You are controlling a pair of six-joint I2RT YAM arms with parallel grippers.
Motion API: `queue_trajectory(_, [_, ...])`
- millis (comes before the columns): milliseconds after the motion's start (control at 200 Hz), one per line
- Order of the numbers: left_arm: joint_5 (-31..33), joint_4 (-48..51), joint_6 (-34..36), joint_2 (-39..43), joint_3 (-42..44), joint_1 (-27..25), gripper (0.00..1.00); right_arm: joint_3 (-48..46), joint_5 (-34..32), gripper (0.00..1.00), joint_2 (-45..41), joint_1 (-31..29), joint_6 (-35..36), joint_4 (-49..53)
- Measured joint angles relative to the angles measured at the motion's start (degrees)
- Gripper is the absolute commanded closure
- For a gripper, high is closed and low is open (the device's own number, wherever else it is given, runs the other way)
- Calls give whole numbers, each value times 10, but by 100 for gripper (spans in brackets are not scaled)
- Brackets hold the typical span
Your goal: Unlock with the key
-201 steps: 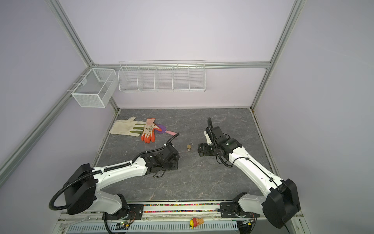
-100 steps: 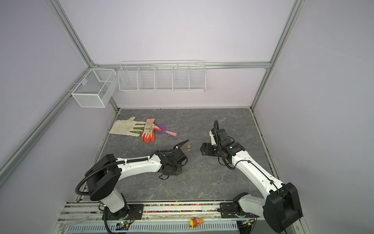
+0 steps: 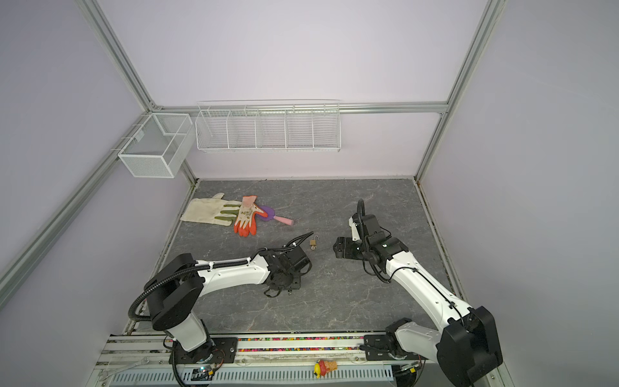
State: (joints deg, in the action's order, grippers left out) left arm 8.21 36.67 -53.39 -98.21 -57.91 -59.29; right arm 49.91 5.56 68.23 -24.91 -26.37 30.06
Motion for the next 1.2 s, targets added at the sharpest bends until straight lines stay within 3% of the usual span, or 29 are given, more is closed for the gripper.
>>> queue_trajectory(85, [8, 20, -2, 4, -16, 0, 32, 6, -10, 16, -3, 2, 2, 1])
queue_trajectory(160, [25, 43, 7, 19, -42, 1, 15, 10, -30, 10, -12, 7, 5, 1])
queue_trajectory(250, [59, 68, 20, 59, -83, 9, 2, 18, -73, 0, -27, 27, 14, 0])
queue_trajectory(310, [86, 75, 40, 98, -105, 29, 0, 20, -111, 8, -36, 50, 17, -4])
queue_trajectory(475, [189, 44, 122, 214, -103, 170, 1, -6, -254, 11, -46, 125, 23, -70])
queue_trajectory(680, [293, -88, 237, 285, 24, 384, 0, -114, -379, 11, 23, 186, 68, -234])
queue_trajectory(765, [308, -179, 302, 281, 97, 461, 0, -139, -389, 11, 83, 195, 100, -304])
queue_trajectory(870, [308, -294, 363, 266, 173, 517, 1, -143, -379, 11, 153, 200, 145, -387])
queue_trajectory(1020, [269, -519, 440, 245, 284, 530, 0, -146, -336, 10, 193, 203, 202, -486])
queue_trajectory(1199, [195, -647, 487, 223, 308, 533, 0, -263, -248, 11, 174, 212, 251, -679])
